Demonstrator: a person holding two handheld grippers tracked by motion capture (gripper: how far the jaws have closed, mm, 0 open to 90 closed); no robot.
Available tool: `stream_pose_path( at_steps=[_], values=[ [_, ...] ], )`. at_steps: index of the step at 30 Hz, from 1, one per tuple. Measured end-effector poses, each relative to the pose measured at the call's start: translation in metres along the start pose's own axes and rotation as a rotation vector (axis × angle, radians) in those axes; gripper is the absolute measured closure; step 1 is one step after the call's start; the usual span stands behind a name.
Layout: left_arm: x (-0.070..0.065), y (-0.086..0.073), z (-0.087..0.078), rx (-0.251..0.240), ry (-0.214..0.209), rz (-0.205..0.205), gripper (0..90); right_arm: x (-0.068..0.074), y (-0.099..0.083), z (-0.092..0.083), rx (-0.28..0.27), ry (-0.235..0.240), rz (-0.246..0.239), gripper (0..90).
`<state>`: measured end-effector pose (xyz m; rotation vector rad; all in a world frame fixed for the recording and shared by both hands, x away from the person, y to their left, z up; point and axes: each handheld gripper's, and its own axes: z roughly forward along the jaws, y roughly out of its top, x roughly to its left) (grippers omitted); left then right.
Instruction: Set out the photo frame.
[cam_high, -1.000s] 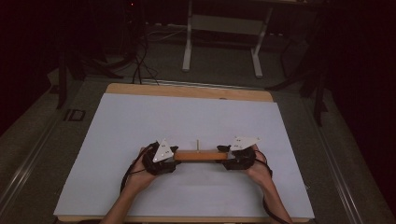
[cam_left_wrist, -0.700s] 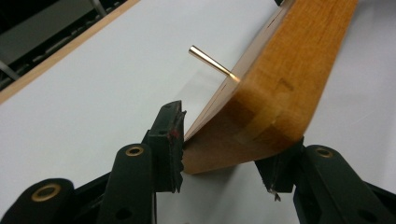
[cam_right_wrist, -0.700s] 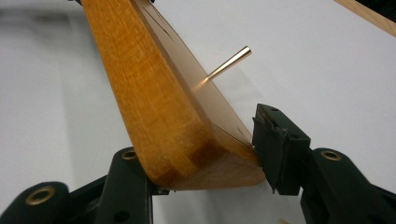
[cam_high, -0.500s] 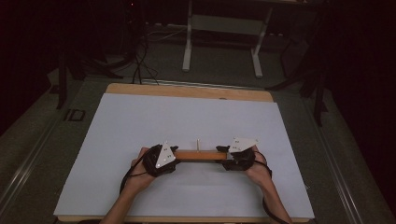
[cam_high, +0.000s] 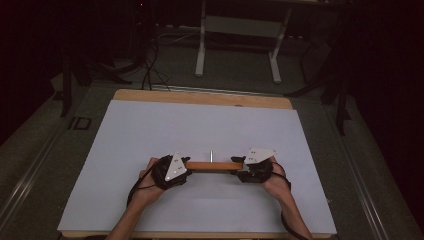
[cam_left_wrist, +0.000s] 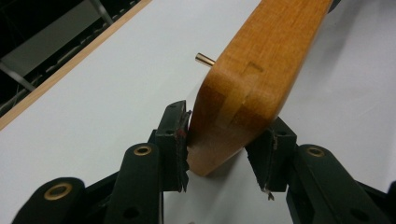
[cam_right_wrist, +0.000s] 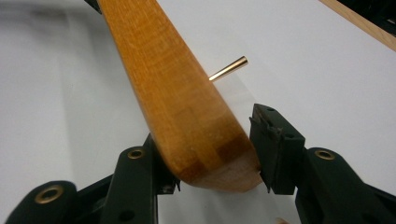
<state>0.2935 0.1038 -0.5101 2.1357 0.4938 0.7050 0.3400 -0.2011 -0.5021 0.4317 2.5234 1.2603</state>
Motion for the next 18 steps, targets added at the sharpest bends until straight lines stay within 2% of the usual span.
stream_pose_path(
  at_steps=[6,18],
  values=[
    [0.004,0.000,-0.005,-0.019,-0.035,-0.012,63.2,0.000,0.001,0.000,-0.007,-0.004,0.007,55.0],
    [0.009,0.002,-0.012,-0.035,-0.068,-0.033,63.5,0.001,0.004,-0.002,-0.009,0.018,0.007,56.5]
  ],
)
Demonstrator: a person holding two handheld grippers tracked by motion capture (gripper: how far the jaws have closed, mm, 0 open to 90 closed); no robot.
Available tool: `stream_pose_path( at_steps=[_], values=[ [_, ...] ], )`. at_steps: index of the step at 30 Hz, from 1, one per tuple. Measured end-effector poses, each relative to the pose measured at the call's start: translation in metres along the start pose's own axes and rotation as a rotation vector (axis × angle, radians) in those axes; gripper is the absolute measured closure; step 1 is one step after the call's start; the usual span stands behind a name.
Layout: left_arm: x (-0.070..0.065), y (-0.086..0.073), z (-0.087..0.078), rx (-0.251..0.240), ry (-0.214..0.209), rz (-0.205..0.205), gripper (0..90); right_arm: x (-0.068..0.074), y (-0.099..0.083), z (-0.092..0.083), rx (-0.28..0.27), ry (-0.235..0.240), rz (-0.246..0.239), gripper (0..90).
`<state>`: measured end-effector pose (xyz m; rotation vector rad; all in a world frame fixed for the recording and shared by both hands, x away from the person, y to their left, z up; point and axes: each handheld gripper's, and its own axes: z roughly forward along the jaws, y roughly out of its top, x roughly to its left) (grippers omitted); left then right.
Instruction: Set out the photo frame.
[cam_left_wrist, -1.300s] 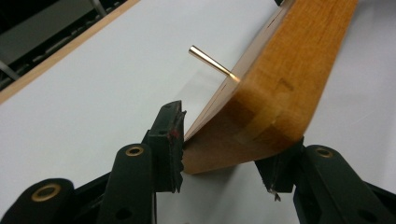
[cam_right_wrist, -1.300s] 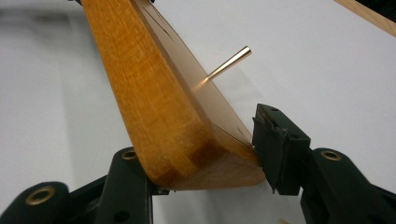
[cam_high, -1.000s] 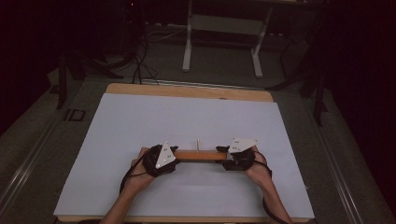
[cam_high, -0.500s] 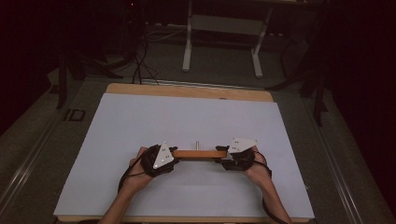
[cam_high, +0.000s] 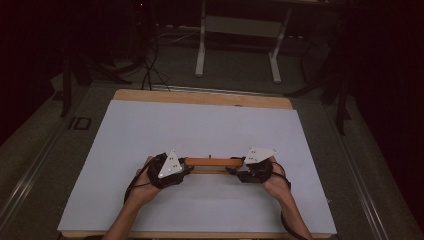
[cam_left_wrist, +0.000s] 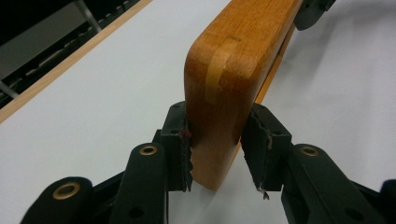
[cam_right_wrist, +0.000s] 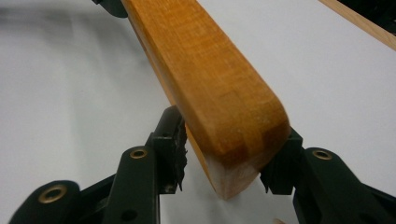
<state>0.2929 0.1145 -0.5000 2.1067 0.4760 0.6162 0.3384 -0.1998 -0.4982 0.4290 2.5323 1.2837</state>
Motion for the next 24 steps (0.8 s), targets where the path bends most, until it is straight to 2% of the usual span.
stream_pose_path(
  at_steps=[7,17,24],
  values=[
    [0.004,0.001,-0.004,-0.021,-0.023,-0.039,63.5,0.000,0.002,-0.003,-0.015,0.010,0.011,56.6],
    [0.009,0.002,-0.006,-0.030,-0.068,-0.109,63.3,-0.002,0.004,-0.008,-0.048,0.042,0.056,56.6],
    [0.016,0.000,-0.008,-0.037,-0.114,-0.182,63.3,-0.005,0.005,-0.008,-0.068,0.079,0.108,56.8]
  ],
)
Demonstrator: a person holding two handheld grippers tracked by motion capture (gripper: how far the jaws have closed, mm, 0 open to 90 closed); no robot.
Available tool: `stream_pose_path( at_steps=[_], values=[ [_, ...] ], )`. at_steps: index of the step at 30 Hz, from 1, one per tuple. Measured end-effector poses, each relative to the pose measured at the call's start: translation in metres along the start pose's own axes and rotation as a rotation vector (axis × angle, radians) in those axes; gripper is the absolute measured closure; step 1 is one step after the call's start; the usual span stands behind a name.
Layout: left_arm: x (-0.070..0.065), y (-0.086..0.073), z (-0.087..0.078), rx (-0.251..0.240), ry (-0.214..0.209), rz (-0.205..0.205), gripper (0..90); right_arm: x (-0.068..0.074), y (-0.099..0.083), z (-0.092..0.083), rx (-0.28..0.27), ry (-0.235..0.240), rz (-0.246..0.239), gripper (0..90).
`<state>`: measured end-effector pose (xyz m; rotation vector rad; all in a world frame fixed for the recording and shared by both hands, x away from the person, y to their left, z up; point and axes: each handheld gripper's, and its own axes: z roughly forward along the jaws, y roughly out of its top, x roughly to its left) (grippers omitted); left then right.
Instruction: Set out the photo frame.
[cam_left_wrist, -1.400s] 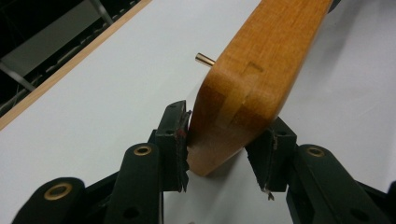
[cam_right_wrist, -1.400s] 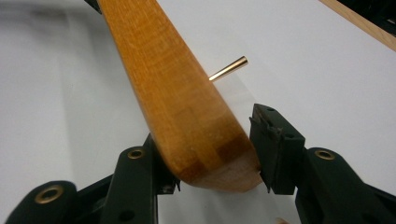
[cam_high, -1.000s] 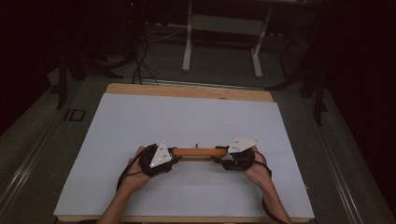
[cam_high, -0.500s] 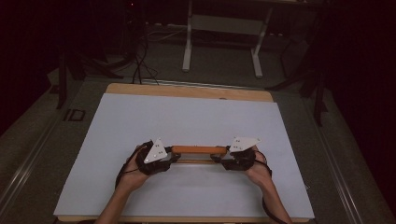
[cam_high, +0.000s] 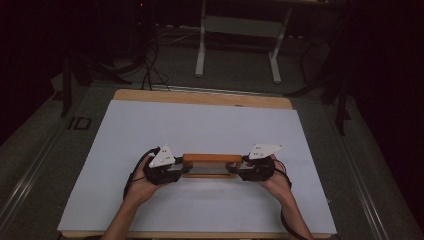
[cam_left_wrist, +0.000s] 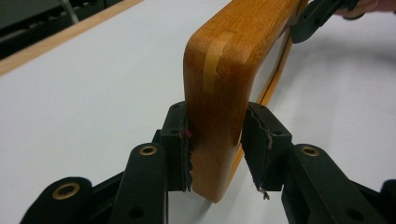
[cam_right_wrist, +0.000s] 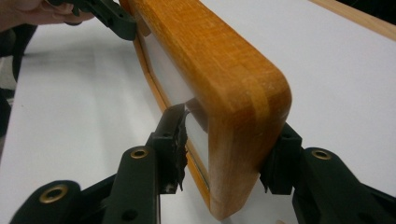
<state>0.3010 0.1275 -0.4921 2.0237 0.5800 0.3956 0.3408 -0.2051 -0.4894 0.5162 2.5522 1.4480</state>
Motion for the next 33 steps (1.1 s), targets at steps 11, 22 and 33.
stream_pose_path(
  at_steps=[11,22,33],
  values=[
    [0.009,-0.002,0.002,0.004,-0.043,-0.114,62.5,-0.004,0.000,0.003,-0.002,0.025,0.083,56.7],
    [0.014,-0.007,0.009,0.026,-0.077,-0.205,62.2,-0.011,-0.005,0.006,0.000,0.052,0.165,56.2],
    [0.016,-0.009,0.012,0.041,-0.096,-0.243,62.3,-0.015,-0.008,0.009,0.021,0.070,0.207,56.0]
  ],
)
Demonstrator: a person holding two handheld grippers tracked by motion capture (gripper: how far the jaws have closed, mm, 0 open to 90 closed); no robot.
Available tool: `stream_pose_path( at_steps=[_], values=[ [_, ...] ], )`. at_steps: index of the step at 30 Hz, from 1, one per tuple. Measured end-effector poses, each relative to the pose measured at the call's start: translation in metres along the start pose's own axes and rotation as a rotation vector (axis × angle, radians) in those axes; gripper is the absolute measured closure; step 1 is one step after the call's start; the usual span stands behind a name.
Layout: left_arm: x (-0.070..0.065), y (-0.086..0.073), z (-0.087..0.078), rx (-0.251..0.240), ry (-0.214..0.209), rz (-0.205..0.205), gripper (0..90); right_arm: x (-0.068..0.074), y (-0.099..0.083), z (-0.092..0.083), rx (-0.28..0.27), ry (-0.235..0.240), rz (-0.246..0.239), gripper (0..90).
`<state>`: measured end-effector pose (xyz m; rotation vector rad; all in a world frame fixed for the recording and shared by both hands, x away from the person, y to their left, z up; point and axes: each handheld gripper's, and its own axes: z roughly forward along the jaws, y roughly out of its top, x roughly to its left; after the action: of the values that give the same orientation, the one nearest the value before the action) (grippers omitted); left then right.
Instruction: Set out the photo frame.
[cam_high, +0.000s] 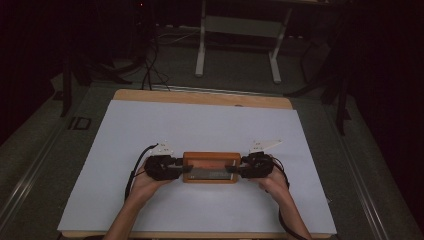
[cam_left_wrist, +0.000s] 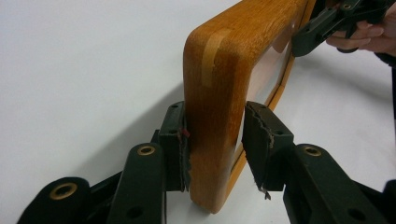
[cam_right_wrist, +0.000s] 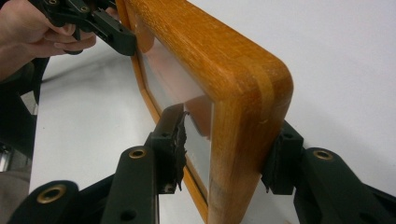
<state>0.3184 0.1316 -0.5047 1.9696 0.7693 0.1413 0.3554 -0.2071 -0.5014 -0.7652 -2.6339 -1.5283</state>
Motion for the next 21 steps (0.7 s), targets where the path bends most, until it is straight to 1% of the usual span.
stream_pose_path(
  at_steps=[5,7,9,12,13,16,19,21],
  values=[
    [0.0018,-0.0003,0.0004,-0.003,-0.001,-0.015,62.2,-0.0018,-0.0003,0.0013,0.000,0.009,0.019,55.9],
    [0.0023,-0.0009,0.0015,-0.008,0.006,-0.012,62.0,-0.0032,-0.0005,0.0019,-0.005,0.010,0.025,55.7],
    [0.0030,-0.0013,0.0027,-0.015,0.013,-0.022,61.6,-0.0039,-0.0003,0.0035,-0.009,0.001,0.034,54.5],
    [0.0038,-0.0017,0.0040,-0.019,0.022,-0.022,60.8,-0.0057,0.0000,0.0052,-0.012,-0.008,0.046,53.7],
    [0.0032,-0.0016,0.0053,-0.020,0.037,-0.018,60.4,-0.0066,-0.0002,0.0057,-0.015,-0.007,0.054,53.6],
    [0.0028,-0.0019,0.0065,-0.022,0.046,-0.010,59.8,-0.0077,-0.0002,0.0062,-0.016,-0.006,0.064,53.4],
    [0.0030,-0.0025,0.0070,-0.020,0.047,0.002,59.1,-0.0082,-0.0005,0.0064,-0.018,-0.005,0.064,53.5],
    [0.0037,-0.0034,0.0080,-0.007,0.043,0.004,58.8,-0.0084,-0.0007,0.0064,-0.019,-0.006,0.061,53.3]
  ],
)
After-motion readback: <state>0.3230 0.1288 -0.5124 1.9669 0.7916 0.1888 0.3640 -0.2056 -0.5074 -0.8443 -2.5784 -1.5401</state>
